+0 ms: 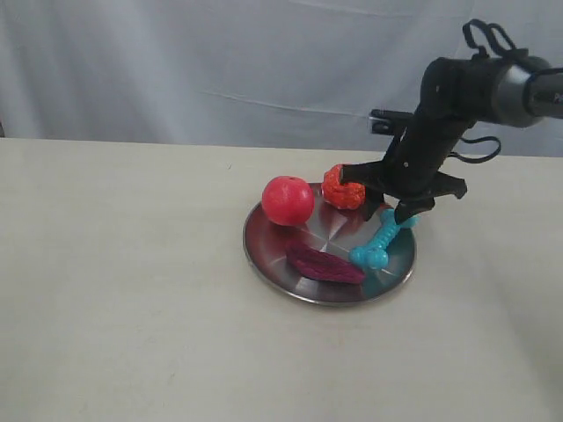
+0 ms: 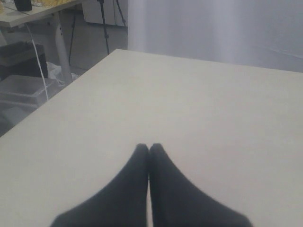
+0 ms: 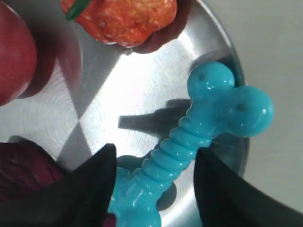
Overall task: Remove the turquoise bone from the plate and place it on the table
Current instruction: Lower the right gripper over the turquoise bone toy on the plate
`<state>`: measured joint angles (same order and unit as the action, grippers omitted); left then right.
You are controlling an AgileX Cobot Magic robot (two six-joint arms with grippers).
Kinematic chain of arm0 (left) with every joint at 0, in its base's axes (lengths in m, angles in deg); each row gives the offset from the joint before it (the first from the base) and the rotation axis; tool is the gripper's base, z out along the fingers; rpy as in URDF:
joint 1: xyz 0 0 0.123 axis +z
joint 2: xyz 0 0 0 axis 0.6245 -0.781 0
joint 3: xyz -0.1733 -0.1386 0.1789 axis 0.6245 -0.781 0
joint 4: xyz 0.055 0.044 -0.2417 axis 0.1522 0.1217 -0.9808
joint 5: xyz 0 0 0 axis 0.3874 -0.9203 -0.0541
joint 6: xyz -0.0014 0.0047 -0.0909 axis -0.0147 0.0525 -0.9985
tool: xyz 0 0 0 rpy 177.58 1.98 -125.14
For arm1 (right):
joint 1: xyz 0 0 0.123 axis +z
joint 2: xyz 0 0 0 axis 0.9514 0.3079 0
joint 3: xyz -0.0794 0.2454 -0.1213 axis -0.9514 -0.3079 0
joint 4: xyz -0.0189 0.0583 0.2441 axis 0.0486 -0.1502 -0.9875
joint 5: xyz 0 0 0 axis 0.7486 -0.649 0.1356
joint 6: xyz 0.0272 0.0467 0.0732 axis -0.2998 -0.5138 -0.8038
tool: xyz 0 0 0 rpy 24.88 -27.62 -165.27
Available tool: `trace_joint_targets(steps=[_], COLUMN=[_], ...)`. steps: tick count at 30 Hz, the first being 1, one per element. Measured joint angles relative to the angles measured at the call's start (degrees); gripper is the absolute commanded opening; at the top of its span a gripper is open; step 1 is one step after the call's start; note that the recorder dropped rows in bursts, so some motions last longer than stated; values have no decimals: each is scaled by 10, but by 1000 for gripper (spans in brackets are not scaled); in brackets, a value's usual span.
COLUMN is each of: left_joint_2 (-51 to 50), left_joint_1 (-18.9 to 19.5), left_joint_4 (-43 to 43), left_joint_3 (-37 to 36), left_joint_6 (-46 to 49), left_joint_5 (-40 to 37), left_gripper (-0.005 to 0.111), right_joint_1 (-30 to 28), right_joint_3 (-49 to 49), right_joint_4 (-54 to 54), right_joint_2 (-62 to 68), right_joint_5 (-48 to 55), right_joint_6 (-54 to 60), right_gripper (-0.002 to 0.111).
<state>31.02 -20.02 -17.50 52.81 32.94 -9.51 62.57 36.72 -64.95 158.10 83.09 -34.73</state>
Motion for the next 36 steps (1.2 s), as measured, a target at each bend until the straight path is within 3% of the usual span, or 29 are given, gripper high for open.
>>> trace_joint_targets(steps=[36], left_joint_2=[0], left_joint_1=[0], left_joint_4=[0], left_joint_3=[0], left_joint_6=[0], left_joint_5=[0], left_gripper=[0], right_joint_1=[0], right_joint_3=[2], right_joint_4=[21], right_joint_2=[25], right_joint_5=[32], right_joint_6=[-42], right_gripper=[49])
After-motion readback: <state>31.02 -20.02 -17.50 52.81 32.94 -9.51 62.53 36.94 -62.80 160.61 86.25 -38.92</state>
